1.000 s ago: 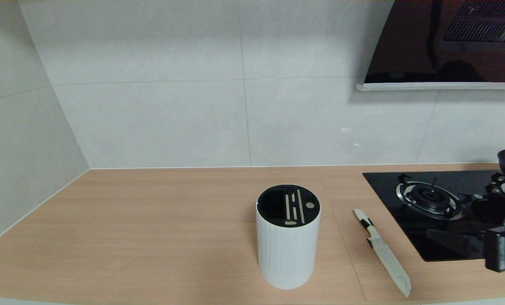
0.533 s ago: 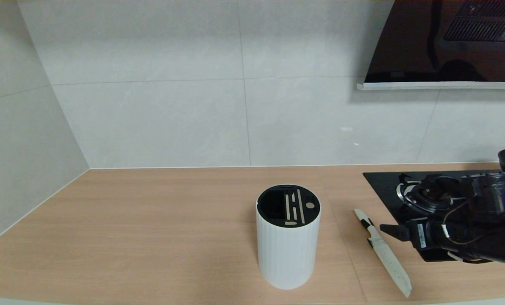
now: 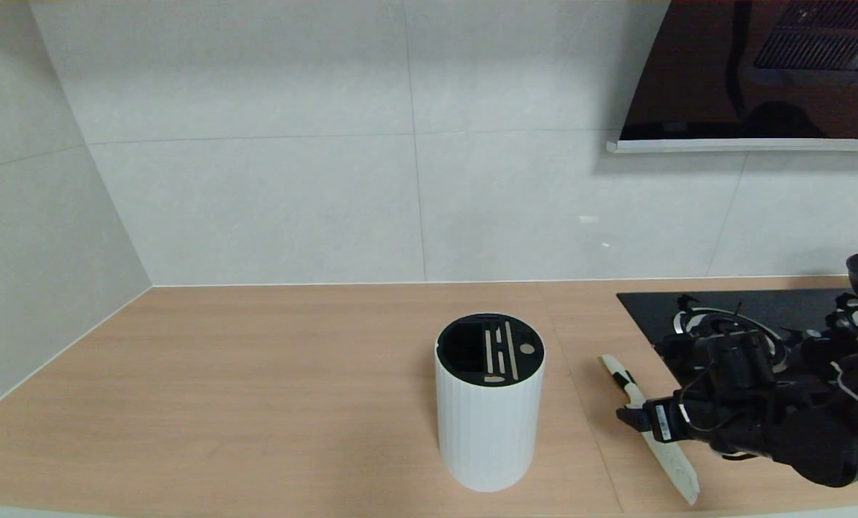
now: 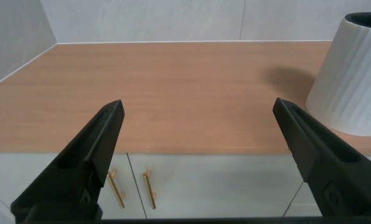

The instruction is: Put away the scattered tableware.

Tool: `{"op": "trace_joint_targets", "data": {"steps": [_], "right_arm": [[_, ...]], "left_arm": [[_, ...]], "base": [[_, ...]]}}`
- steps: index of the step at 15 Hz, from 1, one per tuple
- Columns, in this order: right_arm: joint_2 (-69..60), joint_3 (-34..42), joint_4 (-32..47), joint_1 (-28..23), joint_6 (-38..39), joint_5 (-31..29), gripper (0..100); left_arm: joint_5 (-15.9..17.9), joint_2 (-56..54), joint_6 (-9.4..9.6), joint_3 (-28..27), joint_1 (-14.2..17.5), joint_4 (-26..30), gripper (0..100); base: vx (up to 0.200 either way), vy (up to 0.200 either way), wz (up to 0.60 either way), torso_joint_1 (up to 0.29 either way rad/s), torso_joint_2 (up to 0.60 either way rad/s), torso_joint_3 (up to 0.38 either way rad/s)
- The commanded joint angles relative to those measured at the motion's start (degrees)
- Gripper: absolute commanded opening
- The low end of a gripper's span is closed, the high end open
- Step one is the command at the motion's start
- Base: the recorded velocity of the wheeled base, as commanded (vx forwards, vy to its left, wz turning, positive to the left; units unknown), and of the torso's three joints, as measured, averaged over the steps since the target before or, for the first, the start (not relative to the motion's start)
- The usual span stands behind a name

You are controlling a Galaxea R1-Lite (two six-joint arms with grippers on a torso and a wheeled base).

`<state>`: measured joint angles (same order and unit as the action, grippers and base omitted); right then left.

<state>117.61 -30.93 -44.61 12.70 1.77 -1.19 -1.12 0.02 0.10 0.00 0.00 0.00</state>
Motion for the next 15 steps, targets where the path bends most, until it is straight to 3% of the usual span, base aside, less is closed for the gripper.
{"op": "trace_joint_targets", "data": {"steps": [1, 4, 15], "right_arm": [[6.8, -0.2, -4.2, 0.2, 0.0, -1.4, 100], [10.7, -0.3, -9.9, 0.1, 0.0, -2.6, 100], [12.1, -2.0, -10.2, -1.2, 0.3, -5.3, 100]], "left_arm": [[0.0, 0.0, -0.01, 0.0, 0.0, 0.0, 100], [0.0, 0.0, -0.1, 0.0, 0.0, 0.0, 100], [0.0, 0.0, -0.1, 0.0, 0.0, 0.0, 100]], "base": [[0.0, 0.0, 0.0, 0.0, 0.0, 0.0], [0.0, 0.0, 0.0, 0.0, 0.0, 0.0], [0.0, 0.0, 0.0, 0.0, 0.0, 0.0]]}}
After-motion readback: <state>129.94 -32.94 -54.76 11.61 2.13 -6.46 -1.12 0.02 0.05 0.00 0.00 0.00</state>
